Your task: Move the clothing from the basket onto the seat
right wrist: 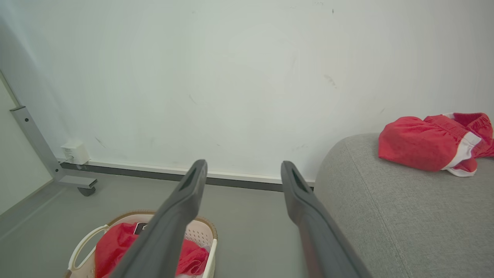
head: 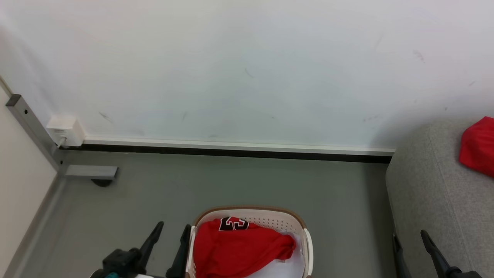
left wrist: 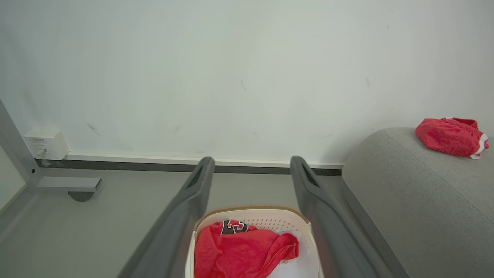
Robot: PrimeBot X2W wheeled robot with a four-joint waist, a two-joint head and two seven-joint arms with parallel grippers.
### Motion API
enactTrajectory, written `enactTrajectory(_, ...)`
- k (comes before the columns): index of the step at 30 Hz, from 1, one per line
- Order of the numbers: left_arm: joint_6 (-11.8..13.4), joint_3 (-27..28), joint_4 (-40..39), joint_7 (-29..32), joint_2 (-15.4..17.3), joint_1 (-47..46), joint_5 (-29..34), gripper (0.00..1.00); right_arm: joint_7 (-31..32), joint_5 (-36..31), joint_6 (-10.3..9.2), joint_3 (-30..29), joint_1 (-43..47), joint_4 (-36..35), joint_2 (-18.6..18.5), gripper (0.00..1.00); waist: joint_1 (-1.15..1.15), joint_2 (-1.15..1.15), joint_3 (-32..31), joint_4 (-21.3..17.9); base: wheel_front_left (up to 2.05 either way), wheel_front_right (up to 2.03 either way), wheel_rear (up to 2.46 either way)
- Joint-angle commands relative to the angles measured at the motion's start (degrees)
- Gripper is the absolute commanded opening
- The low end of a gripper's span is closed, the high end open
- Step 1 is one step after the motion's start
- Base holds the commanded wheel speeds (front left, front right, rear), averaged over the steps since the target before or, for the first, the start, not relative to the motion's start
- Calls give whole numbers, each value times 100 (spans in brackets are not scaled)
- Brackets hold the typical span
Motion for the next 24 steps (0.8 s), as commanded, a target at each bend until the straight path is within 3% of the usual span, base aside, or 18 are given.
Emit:
enactTrajectory(1, 3, -35, 45, -3, 59, -96, -13, 100, 5, 21, -15, -3, -59, -32, -4, 100, 0, 0, 38, -35, 0, 0, 0)
enactTrajectory(10, 5, -637, 479, -3, 180, -880, 95, 100, 5, 75, -15, -72, -392, -241, -4, 100, 0, 0, 733, -299, 0, 0, 0)
enactTrajectory(24, 5, -1600, 2538, 356, 182, -3127, 164, 100, 5, 288, -15, -97, -1375, -645, -3, 100, 0, 0, 2628, -908, 0, 0, 0)
